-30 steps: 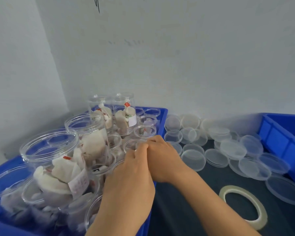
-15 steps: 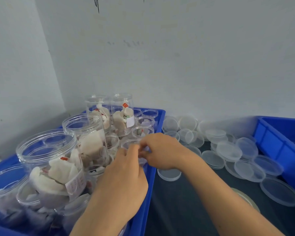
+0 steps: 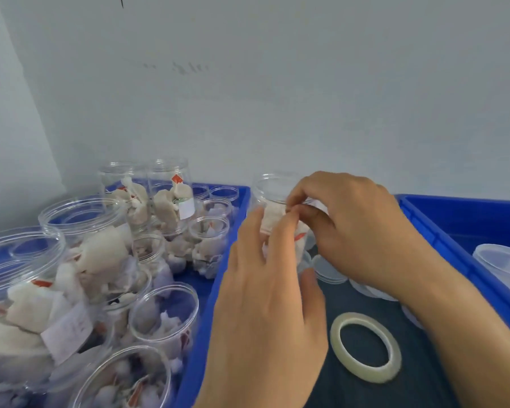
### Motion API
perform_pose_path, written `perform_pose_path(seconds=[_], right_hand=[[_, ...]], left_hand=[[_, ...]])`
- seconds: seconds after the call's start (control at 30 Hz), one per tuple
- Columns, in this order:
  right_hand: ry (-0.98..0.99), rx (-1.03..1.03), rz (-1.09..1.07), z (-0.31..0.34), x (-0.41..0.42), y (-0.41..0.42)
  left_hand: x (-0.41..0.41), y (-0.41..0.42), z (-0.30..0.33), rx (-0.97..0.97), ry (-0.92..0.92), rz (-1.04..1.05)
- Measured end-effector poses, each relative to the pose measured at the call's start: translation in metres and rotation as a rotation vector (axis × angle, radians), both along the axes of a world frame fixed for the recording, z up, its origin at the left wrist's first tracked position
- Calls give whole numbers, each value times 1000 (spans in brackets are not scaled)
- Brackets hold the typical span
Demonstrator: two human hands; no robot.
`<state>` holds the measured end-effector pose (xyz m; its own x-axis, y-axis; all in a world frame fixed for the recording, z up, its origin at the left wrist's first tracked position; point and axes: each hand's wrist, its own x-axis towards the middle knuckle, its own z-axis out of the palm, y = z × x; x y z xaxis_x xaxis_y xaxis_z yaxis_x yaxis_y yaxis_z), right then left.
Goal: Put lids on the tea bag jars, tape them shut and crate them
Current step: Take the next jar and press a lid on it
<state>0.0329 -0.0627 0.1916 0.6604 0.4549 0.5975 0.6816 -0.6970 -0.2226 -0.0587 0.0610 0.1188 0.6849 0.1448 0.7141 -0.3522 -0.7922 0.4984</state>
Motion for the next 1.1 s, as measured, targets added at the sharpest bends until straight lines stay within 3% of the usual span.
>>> perform_pose_path(seconds=[0.2,0.3,0.43,0.57,0.67,0.73,0.8,0.83,0.97,1.1], right_hand=[[195,-152,-155,-68,8,-36],[260,-121,-135,-100,10,-43],[241,-152,-34,-115,17,-46],[279,-153,79,-113,25,-49],[340,21,152,-111,35,-53],[396,262,186,-113,48,-54],[447,484,140,-123,64,-54],[450,489,87,-129,72,-53],[506,-42,-12,-163,98,-49],[552,-196,-68,-183,118,-36]], left_hand=[[50,-26,-67,-154,196,-62],[67,-28,-100,-270,258,-145],[84,-26,-121,-456,226,-168],[100,-25,-130,-466,132,-123],[101,-22,-131,-469,119,-170],[100,-18,-133,-479,108,-185],[99,-17,-136,-464,91,-172],[98,-17,-137,-453,82,-172],[98,-16,-138,-478,60,-173],[99,-14,-135,-515,38,-184]])
